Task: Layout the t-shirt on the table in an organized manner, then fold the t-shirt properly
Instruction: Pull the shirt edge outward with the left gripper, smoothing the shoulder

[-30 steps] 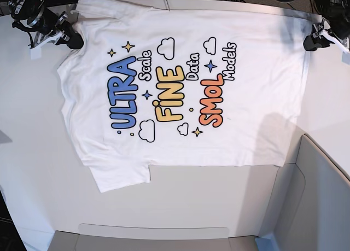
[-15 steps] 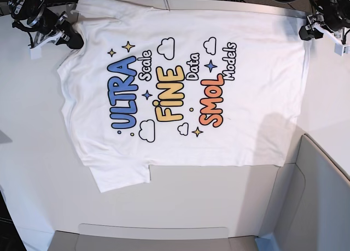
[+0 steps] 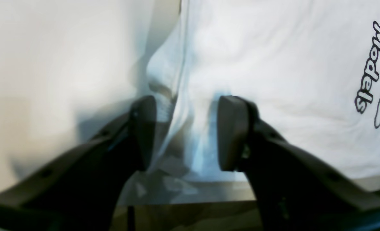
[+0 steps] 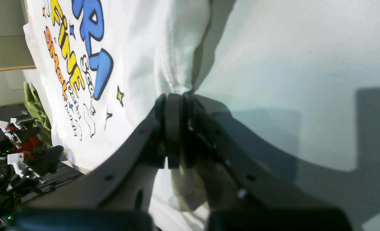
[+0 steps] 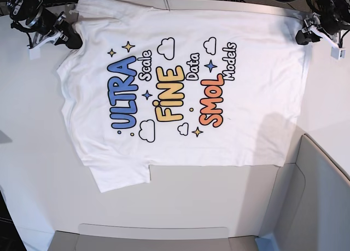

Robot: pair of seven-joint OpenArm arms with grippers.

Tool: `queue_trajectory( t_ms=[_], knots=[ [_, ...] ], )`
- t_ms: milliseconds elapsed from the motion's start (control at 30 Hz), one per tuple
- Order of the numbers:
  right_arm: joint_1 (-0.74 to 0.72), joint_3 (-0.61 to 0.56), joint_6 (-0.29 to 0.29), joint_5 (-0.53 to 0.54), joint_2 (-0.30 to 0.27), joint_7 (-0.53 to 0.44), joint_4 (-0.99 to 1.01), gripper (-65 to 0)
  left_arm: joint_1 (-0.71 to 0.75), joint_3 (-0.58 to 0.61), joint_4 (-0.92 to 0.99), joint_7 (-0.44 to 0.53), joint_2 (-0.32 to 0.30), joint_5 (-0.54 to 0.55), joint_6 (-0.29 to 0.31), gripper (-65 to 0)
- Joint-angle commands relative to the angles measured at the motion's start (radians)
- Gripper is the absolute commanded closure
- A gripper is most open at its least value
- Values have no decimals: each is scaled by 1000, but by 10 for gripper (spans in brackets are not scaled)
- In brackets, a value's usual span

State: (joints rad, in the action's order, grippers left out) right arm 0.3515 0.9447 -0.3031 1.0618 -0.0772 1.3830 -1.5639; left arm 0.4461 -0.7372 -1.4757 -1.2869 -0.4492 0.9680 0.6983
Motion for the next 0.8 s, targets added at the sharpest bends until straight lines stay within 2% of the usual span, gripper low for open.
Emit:
queue_trajectory(
  t_ms=[0,67,200,233,600,767],
  knots=[
    [8,3,3,-48,-13,13,-5,0,6,3,-4,-27,-7,-4,0,-245],
    [8,3,3,-48,-13,13,-5,0,6,3,-4,-27,-7,-7,0,-194],
    [11,3,3,-51,-13,13,-5,0,6,5,-4,-27,-9,-8,0,-23],
    [17,3,3,-51,-13,13,-7,0,6,5,-4,-27,-9,-8,0,0],
    [64,9,3,-47,-14,13,-11,0,6,-5,-10,-27,-13,-5,0,0],
    [90,9,3,-45,-16,13,-77,0,7,-8,-15,-27,-15,-2,0,0]
  ],
)
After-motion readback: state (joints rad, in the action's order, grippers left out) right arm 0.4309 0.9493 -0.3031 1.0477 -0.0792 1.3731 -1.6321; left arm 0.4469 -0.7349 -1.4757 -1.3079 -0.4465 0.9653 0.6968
